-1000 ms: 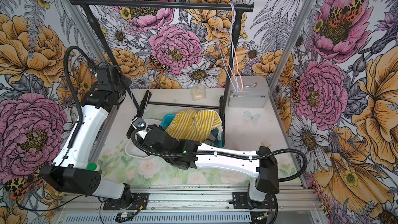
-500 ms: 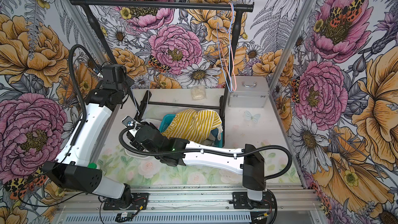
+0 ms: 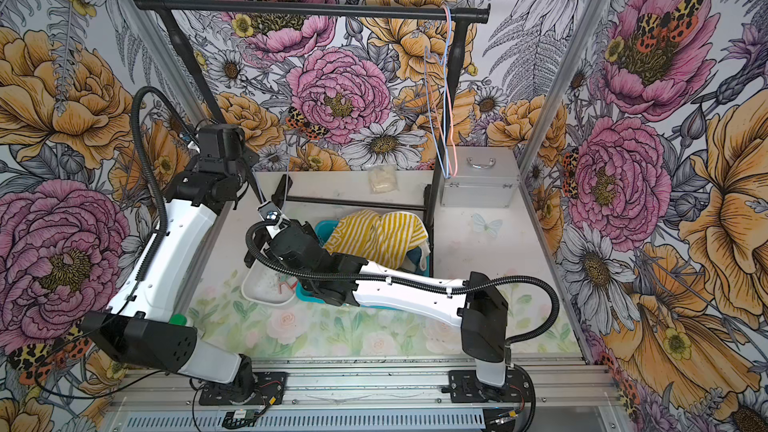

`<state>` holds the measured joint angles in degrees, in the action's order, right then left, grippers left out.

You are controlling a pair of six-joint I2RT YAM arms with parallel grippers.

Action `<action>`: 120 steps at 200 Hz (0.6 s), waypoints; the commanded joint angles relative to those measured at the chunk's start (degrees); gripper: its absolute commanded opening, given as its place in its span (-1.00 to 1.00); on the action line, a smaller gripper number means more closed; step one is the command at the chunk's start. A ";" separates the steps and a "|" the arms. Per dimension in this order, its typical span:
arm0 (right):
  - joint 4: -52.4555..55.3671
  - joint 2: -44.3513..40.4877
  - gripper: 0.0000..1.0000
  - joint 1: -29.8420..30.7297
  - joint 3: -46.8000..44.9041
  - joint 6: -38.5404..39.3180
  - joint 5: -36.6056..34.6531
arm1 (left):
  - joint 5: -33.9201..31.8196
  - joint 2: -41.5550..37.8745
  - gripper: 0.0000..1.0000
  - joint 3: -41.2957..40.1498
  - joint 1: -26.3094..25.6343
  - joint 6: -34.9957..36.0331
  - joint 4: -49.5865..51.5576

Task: Remove the clothespins securing towels to the hanger
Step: Place the hanger at the clothesline.

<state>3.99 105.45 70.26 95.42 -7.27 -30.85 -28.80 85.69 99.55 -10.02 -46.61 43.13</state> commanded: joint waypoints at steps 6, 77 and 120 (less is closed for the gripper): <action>-1.52 -0.21 -0.28 0.14 -0.64 -2.73 -1.58 | -1.17 0.71 -1.00 2.14 -0.52 -0.50 -0.24; -2.14 -0.96 -0.16 1.93 -1.30 -3.27 -1.12 | -1.26 1.75 -1.00 2.74 -0.58 -0.76 -0.40; -2.14 -1.11 -0.15 2.36 -1.04 -3.46 -0.99 | -1.25 1.82 -1.00 2.32 -0.61 -1.01 -0.36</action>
<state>3.49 105.47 72.36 94.65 -9.65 -31.31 -28.80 87.61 100.73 -10.02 -46.63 43.27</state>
